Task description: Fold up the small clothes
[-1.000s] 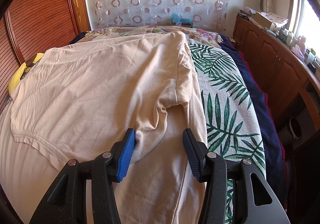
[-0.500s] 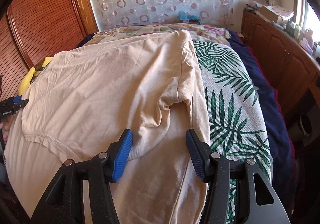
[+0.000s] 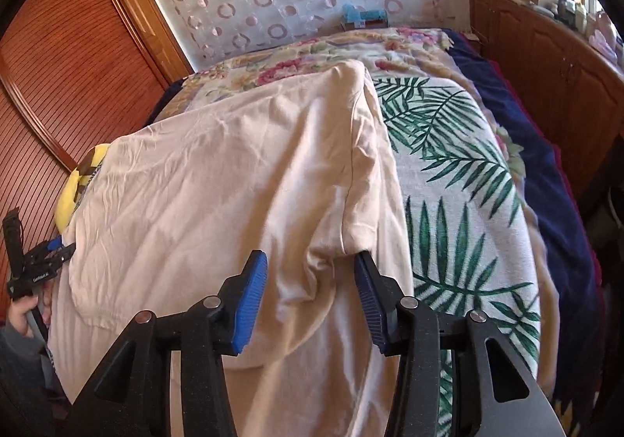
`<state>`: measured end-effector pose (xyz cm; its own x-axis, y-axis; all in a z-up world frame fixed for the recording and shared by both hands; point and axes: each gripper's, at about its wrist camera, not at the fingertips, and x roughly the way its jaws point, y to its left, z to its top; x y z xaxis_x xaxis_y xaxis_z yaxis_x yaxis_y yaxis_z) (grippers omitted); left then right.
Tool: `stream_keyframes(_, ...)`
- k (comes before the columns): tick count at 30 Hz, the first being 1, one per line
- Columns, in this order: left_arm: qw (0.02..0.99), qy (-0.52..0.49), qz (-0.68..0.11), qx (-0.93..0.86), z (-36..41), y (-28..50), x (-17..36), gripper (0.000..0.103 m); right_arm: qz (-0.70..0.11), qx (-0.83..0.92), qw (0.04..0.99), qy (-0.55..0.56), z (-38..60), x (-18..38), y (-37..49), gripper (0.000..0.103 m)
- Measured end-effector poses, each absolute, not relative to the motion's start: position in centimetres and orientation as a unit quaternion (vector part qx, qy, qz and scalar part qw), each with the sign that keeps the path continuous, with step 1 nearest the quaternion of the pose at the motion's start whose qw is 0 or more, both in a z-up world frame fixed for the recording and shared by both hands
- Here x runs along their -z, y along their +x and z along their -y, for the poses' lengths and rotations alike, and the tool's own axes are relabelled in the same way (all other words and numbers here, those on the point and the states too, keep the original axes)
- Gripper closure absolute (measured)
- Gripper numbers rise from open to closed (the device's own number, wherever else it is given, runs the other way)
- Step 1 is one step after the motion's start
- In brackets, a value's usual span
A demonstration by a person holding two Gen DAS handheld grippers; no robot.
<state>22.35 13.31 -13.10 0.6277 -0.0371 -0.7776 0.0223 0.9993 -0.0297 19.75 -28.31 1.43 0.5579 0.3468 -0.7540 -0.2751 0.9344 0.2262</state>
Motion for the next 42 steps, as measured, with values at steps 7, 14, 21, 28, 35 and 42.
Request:
stream_keyframes(7,0.901,-0.018,-0.430,0.053,-13.4,22.6,12.9,0.040,-0.432,-0.166,0.886,0.001,26.3,-1.3,20.9,0.061)
stream_keyframes(14,0.898,-0.031,-0.433,0.073,-13.0,23.4,12.5,0.073,-0.434,-0.158,0.885,-0.049,24.9,-0.3,21.0,0.061)
stream_keyframes(21,0.896,-0.055,-0.434,0.076,-14.0,24.0,12.4,0.098,-0.432,-0.150,0.887,-0.060,24.6,-0.1,21.5,0.089)
stream_keyframes(28,0.918,-0.054,-0.385,0.078,-14.0,21.9,8.9,0.098,-0.373,-0.161,0.911,-0.068,24.6,-1.2,19.3,0.099)
stream_keyframes(35,0.933,-0.055,-0.344,0.090,-14.2,19.1,5.3,0.098,-0.302,-0.180,0.934,-0.064,24.9,-5.0,14.7,0.099)
stream_keyframes(42,0.945,-0.068,-0.302,0.106,-14.9,14.8,2.8,0.098,-0.285,-0.206,0.934,-0.059,26.4,-5.9,9.4,0.099)
